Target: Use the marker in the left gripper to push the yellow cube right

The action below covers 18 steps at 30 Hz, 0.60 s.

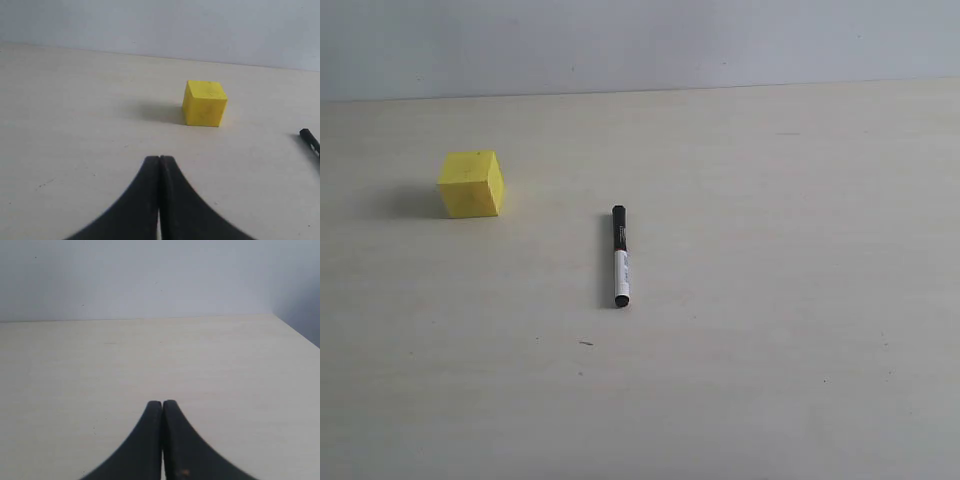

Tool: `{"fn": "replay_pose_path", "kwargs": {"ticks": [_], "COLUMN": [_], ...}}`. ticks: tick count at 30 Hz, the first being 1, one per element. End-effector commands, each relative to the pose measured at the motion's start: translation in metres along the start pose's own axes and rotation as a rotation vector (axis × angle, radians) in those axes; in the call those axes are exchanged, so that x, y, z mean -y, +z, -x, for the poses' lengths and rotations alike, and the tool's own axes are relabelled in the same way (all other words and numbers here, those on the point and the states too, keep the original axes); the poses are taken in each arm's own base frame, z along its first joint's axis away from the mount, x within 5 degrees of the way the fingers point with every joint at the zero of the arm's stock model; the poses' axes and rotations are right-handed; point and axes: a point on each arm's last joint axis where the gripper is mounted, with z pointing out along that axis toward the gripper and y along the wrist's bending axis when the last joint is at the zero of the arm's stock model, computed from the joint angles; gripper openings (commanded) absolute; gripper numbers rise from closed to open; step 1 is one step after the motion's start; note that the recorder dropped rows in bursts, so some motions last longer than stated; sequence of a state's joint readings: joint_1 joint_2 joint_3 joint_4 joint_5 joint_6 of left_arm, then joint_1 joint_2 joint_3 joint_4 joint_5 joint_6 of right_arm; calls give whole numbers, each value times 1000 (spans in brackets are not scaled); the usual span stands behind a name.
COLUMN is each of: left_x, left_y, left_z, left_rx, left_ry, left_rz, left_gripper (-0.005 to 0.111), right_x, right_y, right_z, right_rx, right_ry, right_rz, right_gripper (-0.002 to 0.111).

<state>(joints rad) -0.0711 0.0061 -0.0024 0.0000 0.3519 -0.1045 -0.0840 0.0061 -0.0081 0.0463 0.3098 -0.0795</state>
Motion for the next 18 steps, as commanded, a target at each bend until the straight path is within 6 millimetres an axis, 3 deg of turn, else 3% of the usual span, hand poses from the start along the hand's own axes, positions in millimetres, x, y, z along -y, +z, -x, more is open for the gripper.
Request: {"fn": "replay_pose_path", "kwargs": {"ticks": [1, 5, 10, 18], "left_x": [-2, 1, 5, 7], "left_y": [0, -2, -13, -24], "left_z": [2, 19, 46, 60], "left_rx": [35, 224, 529, 714], "left_ry": [109, 71, -213, -272], "left_rz": [23, -5, -119, -192], "left_gripper": [0, 0, 0, 0], "right_x": [0, 0, 0, 0], "right_y": [0, 0, 0, 0], "right_z": [0, 0, 0, 0], "right_rx": [8, 8, 8, 8], "right_ry": [7, 7, 7, 7], "right_rz": [-5, -5, -5, -5], "right_gripper": [0, 0, 0, 0]}}
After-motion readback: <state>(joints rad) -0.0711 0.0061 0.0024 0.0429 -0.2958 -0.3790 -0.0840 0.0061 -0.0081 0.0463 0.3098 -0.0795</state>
